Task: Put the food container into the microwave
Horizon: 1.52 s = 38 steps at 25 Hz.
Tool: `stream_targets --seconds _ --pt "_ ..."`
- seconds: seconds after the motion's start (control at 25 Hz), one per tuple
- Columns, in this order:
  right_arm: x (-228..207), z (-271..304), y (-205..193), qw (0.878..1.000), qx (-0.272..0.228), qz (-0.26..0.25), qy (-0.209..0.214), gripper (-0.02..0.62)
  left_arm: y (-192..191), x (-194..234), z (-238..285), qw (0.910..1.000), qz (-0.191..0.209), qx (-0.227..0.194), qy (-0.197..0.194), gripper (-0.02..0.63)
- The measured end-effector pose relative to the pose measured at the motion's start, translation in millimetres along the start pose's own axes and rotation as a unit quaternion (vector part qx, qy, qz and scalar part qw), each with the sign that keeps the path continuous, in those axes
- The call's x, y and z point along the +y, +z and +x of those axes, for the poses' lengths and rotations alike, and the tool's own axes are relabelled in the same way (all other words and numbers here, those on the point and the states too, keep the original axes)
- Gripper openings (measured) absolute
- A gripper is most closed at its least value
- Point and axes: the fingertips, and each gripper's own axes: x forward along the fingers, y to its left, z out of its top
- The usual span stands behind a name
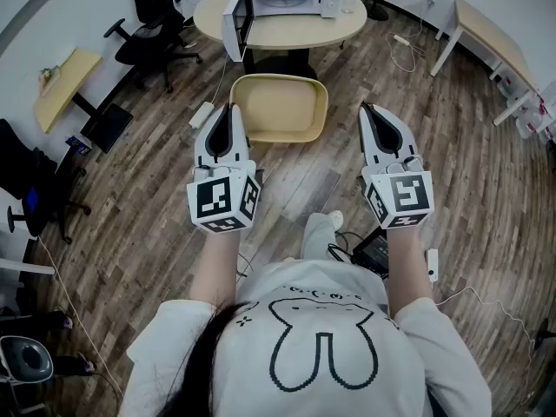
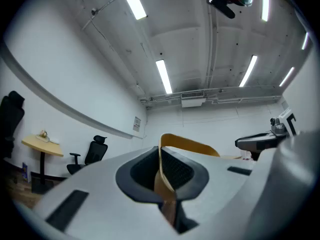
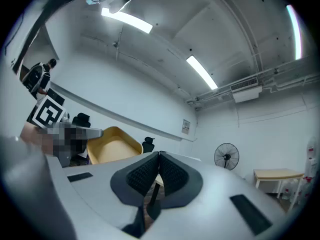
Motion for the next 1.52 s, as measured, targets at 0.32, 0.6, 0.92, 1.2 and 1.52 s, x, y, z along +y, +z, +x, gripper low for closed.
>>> stream_targets --seconds 0.32,0.6,0.92,1.2,1.52 --pt "6.9 20.2 -7.6 1.0 0.008 0.003 -0.001 0.029 -3.2 16.6 12.9 1.0 0.007 0.0 -0.003 0.02" --pt "4.5 55.6 -12.2 1.0 0.004 0.001 0.016 0.029 -5.3 28.1 40.4 0.9999 0.013 0.0 0.01 0.02" --pt "-32.3 104.2 -36.7 1.0 -0.002 0.01 0.025 0.031 -21.9 28.0 98.7 0.9995 0.012 -0.002 0.028 0.02" --pt "-85.8 167.5 -65.9 0.999 0.001 0.028 0.03 0.031 -49.2 25.2 183.3 0.9993 0.009 0.013 0.035 0.02" --pt "-151.3 250.0 -95.8 0.999 0.009 0.036 0.038 0.031 -81.4 24.0 292.2 0.9986 0.006 0.033 0.041 0.02"
